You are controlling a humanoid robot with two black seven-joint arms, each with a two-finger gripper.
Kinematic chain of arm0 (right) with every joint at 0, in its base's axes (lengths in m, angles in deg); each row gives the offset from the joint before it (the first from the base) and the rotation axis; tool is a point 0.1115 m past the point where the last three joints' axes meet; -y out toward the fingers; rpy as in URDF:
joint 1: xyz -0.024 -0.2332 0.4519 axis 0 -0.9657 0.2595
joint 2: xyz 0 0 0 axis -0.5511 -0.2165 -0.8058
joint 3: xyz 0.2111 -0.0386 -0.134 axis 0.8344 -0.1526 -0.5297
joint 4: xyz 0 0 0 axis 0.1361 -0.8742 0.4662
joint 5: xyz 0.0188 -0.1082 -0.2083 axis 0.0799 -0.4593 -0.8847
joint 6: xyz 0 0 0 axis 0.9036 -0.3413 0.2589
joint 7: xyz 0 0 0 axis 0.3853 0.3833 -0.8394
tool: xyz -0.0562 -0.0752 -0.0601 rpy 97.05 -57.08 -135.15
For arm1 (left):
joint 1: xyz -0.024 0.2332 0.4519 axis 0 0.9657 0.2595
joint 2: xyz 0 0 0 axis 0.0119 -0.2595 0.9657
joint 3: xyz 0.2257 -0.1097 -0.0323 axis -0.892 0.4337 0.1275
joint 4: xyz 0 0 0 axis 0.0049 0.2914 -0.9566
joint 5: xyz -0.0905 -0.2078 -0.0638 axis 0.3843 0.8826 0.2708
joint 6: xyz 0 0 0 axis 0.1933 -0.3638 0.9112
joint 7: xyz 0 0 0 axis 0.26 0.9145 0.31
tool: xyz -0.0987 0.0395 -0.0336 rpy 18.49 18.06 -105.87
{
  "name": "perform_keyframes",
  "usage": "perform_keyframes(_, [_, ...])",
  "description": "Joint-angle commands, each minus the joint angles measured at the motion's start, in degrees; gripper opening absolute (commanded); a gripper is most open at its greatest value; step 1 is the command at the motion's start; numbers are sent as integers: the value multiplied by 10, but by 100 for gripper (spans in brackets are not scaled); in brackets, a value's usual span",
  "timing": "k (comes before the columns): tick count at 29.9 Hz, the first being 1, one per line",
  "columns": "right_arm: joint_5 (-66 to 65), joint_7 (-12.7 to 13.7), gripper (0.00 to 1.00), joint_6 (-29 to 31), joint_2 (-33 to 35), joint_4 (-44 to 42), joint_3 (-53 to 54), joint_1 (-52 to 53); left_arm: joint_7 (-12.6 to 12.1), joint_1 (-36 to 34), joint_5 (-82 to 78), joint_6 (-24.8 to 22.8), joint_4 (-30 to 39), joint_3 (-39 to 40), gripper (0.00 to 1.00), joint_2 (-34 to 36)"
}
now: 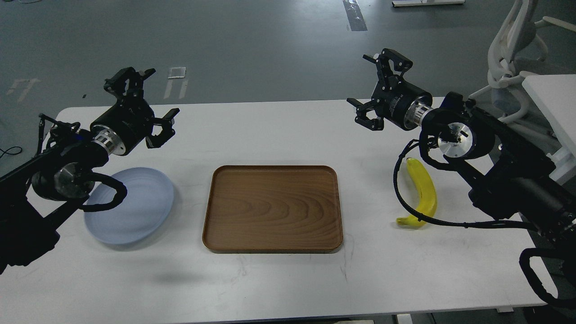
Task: Place banana on plate with both arms
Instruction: 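Move the left gripper down toward the edge of the light blue plate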
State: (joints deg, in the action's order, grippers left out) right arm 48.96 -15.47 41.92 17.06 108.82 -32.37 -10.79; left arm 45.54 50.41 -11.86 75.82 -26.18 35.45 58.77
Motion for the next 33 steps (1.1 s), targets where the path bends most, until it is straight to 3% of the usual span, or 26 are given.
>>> perform_keyframes(1, [-2,0,100,-1,2,18,-12,-15,1,1,0,-3,-21,0,98,-14])
perform_keyframes(6, [-2,0,100,-1,1,19,-7,-17,13,2,1,-27,-21,0,98,-16])
perform_keyframes(33, [-8,0,100,1,-17,2,-35,29,14,16,2,-20,-22,25,98,-9])
